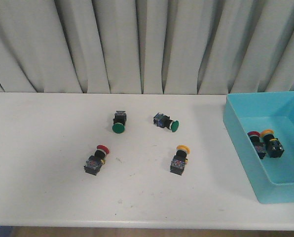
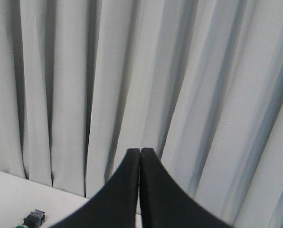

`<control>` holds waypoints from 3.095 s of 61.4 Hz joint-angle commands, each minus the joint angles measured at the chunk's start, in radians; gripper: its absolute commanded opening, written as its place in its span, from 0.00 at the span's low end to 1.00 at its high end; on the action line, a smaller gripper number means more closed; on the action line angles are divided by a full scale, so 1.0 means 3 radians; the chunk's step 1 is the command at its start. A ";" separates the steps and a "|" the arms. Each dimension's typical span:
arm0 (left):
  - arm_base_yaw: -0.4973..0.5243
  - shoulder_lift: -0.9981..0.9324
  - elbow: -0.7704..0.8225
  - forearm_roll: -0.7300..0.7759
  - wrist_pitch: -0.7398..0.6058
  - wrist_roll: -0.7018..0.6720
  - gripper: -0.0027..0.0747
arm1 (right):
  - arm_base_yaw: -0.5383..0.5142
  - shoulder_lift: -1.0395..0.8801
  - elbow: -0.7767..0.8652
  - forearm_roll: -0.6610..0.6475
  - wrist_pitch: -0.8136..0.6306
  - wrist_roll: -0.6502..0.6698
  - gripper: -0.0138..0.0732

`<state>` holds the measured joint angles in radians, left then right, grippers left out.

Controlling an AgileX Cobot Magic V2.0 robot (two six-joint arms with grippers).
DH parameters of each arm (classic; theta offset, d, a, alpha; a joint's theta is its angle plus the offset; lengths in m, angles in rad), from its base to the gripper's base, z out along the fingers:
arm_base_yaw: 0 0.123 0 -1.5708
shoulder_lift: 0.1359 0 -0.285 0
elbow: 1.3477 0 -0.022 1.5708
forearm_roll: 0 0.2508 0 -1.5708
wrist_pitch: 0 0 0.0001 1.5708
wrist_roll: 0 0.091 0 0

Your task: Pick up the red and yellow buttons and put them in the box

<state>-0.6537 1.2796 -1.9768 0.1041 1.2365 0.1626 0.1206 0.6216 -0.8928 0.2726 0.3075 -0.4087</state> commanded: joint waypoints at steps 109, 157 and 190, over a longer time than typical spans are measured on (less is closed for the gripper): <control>0.1983 -0.3193 0.5710 -0.0384 -0.3909 -0.0361 0.02 | 0.0009 0.0009 -0.0079 0.0062 -0.0260 -0.0003 0.15; 0.2122 -0.4354 0.6845 -0.0347 -0.4421 -0.0606 0.02 | 0.0005 0.0009 -0.0079 0.0061 -0.0260 -0.0003 0.15; 0.2114 -0.4352 0.6842 -0.0347 -0.4122 -0.0606 0.02 | 0.0005 0.0009 -0.0079 0.0061 -0.0260 -0.0003 0.15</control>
<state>-0.0158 -0.0107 0.0267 0.0000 0.0613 -0.0067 0.1206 0.6216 -0.8928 0.2820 0.3053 -0.4052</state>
